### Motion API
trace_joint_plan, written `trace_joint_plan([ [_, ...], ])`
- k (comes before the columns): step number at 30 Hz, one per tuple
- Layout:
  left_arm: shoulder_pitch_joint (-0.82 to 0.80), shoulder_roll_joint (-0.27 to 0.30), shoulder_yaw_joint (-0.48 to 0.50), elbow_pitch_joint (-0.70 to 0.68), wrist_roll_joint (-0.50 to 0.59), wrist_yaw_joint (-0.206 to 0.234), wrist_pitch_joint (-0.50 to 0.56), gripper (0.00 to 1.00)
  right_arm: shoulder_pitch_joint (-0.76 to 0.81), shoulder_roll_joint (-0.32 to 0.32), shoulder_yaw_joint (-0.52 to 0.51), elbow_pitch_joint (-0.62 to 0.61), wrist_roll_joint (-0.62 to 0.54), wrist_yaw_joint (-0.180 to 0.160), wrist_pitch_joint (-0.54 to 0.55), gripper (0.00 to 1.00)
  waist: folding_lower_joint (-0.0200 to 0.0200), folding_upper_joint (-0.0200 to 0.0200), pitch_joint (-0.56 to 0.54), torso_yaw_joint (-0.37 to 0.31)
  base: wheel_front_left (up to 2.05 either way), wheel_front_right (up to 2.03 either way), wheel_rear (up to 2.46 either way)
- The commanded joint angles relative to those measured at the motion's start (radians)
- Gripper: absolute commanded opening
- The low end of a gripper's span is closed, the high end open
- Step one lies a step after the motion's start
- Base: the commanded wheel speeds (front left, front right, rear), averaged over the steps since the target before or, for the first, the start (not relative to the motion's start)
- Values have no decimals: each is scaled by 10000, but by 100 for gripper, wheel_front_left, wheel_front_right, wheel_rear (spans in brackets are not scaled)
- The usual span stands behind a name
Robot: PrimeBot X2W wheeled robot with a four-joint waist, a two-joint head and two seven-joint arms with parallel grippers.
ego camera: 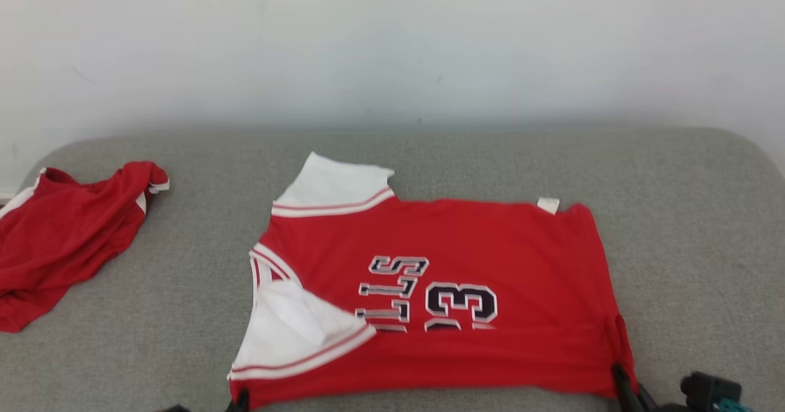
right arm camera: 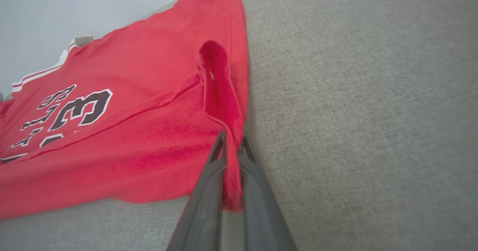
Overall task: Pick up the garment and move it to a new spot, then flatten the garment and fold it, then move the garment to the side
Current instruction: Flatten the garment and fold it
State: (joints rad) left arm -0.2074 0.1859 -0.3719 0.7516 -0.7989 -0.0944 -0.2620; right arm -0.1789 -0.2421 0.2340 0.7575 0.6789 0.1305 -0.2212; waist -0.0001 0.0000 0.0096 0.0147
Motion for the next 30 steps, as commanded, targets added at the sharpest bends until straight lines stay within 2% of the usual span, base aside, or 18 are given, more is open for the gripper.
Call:
trace_joint_plan([
  [1, 331, 90, 73, -164, -82, 113, 41, 0, 313, -142, -133, -129, 94, 11, 58, 0, 1, 0, -294, 59, 0, 0, 0],
  [10, 2206, 455, 172, -2248, -345, 1043, 645, 0, 2039, -211, -1220, -1491, -207, -3, 1031, 0, 1, 0, -322, 111, 0, 0, 0],
  [11, 2278, 516, 106, -2384, -223, 1142, 696, 5, 2072, -122, -1314, -1602, -269, -3, 1122, 0, 1, 0, -309, 105, 0, 0, 0],
  [12, 2309, 537, 112, -2519, -176, 1257, 657, 22, 2130, -57, -1429, -1720, -355, -3, 1201, 0, 1, 0, -296, 104, 0, 0, 0],
  [13, 2338, 533, 178, -2656, -213, 1351, 603, 100, 2168, -11, -1524, -1842, -506, -3, 1241, 40, 1, 0, -284, 103, 0, 0, 0],
  [15, 2411, 533, 132, -2899, -144, 1463, 616, 100, 2247, 139, -1715, -2053, -803, -3, 1336, 100, 1, 0, -264, 95, 0, 0, 0],
  [21, 2528, 742, 264, -3454, 68, 1727, 409, 100, 2377, 431, -2286, -2765, -1548, -2, 1342, 100, 1, 0, -265, 83, 0, 0, 0],
  [30, 2672, 1019, 831, -4774, 1261, 2308, -18, 100, 2659, 876, -2980, -4247, -2865, -2, 673, 100, 1, 0, -211, 78, 0, 0, 0],
])
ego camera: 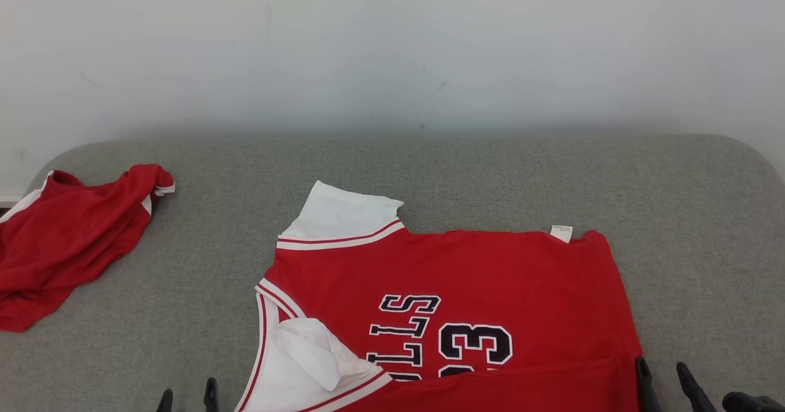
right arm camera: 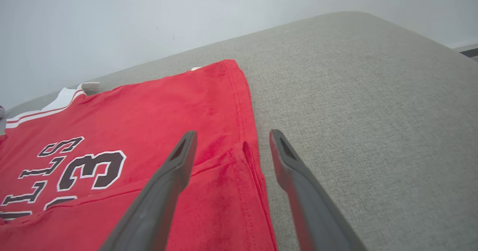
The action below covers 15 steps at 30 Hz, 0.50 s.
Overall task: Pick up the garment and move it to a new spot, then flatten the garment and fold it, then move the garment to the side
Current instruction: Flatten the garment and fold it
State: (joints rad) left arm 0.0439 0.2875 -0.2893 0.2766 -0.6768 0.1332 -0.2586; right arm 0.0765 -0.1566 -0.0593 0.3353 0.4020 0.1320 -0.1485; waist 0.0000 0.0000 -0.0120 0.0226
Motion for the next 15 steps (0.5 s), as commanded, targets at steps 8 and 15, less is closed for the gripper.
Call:
trace_joint_plan([
  [8, -1153, 354, 179, -103, 639, -150, 1, 100, -724, 386, 110, -287, -1162, -17, -22, 100, 0, 0, 452, -475, 0, 0, 0],
  [15, -4040, 1141, 59, 422, 821, -870, 1165, 100, -3072, 364, 708, 616, -1432, -17, -5, 100, 0, 0, 1927, -1395, 0, 0, 0],
])
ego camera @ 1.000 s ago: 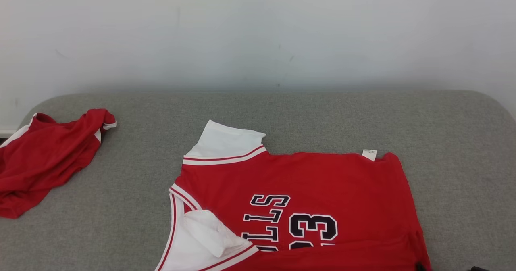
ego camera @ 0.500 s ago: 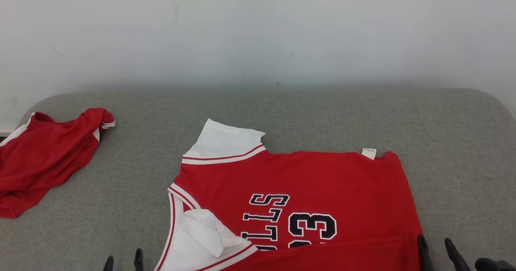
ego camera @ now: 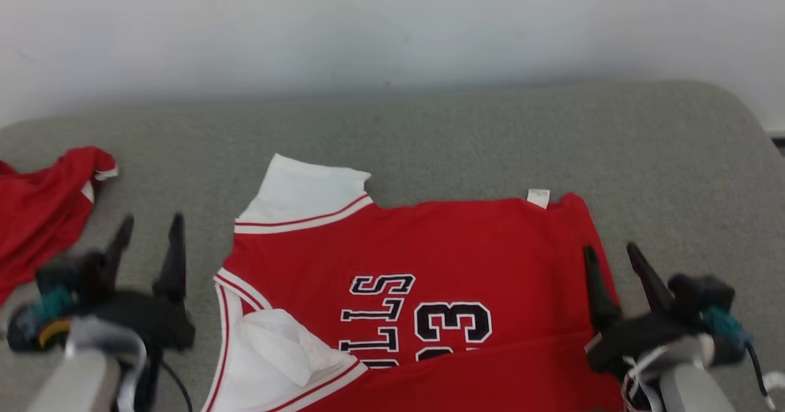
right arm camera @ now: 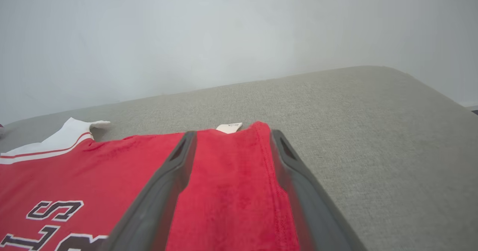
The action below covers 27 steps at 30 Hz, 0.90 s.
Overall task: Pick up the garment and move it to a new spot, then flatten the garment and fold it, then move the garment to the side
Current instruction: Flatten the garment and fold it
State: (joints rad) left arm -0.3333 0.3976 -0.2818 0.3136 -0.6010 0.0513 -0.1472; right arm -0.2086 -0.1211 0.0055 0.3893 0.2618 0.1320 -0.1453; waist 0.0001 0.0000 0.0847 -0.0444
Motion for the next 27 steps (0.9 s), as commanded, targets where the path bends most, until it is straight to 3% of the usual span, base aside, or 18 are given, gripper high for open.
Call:
trace_joint_plan([
  [1, -750, 166, 27, 184, -1, -177, 308, 100, -635, 32, 174, 260, -29, -17, -84, 100, -1, 0, 1214, -869, 0, 0, 0],
  [6, -2865, 470, 147, 1159, -476, -752, 1522, 100, -2500, 146, 570, 1384, -19, -17, -407, 100, -1, 0, 2204, -1445, 0, 0, 0],
  [12, -4738, 702, -125, 2593, -345, -1136, 2465, 100, -4215, 340, 1047, 2628, 101, -17, -742, 100, -1, 0, 2971, -1915, 0, 0, 0],
  [27, -6500, 579, -772, 5330, -35, -1516, 2629, 100, -5656, 541, 1909, 4007, 457, -17, -1192, 100, -1, 0, 3539, -2399, 0, 0, 0],
])
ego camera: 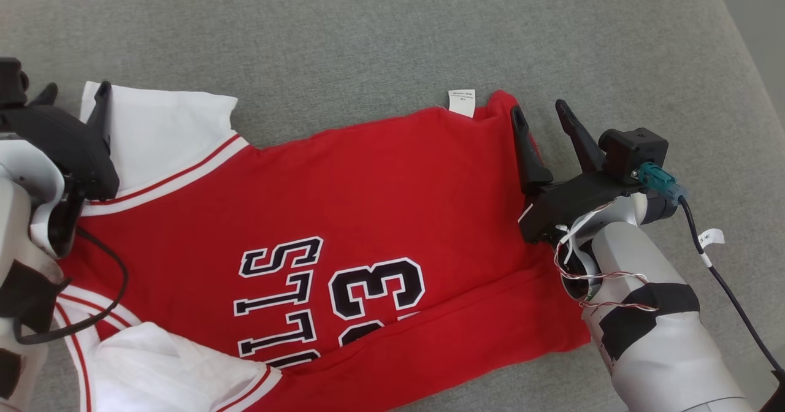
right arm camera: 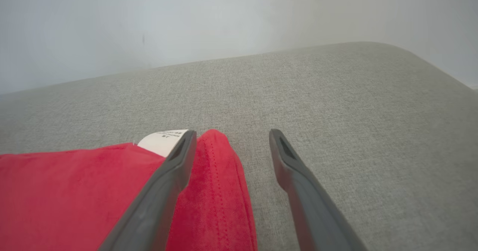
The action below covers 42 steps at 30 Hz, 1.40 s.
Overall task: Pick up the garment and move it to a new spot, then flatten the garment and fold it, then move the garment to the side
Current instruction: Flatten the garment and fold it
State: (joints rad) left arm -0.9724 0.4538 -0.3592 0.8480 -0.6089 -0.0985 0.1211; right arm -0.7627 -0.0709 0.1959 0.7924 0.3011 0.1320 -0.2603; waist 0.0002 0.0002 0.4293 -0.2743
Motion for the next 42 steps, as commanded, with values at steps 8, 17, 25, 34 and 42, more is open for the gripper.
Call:
trace_joint_plan([
  [8, -330, -233, -455, 855, 50, -230, -14, 45, -196, 15, 145, 91, 26, -17, -61, 100, -2, -2, 98, -52, 0, 0, 0],
  [17, -717, -601, -914, 910, -261, -310, -666, 0, -829, -176, 381, 1211, 264, -17, 115, 100, -2, -2, -122, 484, 0, 0, 0],
  [25, -789, -805, -1594, 277, -750, -311, -870, 0, -1657, -473, 402, 2667, 338, -17, 798, 100, -2, -2, -10, 1083, 0, 0, 0],
  [34, -932, -625, -1921, 183, -1326, -312, -1366, 0, -2555, -786, 163, 3728, 229, -17, 486, 0, -2, -2, -38, 1381, 0, 0, 0],
  [42, -517, -584, -2045, 249, -1723, -307, -2196, 0, -2418, -905, -266, 4126, 196, -17, 11, 0, -2, -2, -594, 1595, 0, 0, 0],
])
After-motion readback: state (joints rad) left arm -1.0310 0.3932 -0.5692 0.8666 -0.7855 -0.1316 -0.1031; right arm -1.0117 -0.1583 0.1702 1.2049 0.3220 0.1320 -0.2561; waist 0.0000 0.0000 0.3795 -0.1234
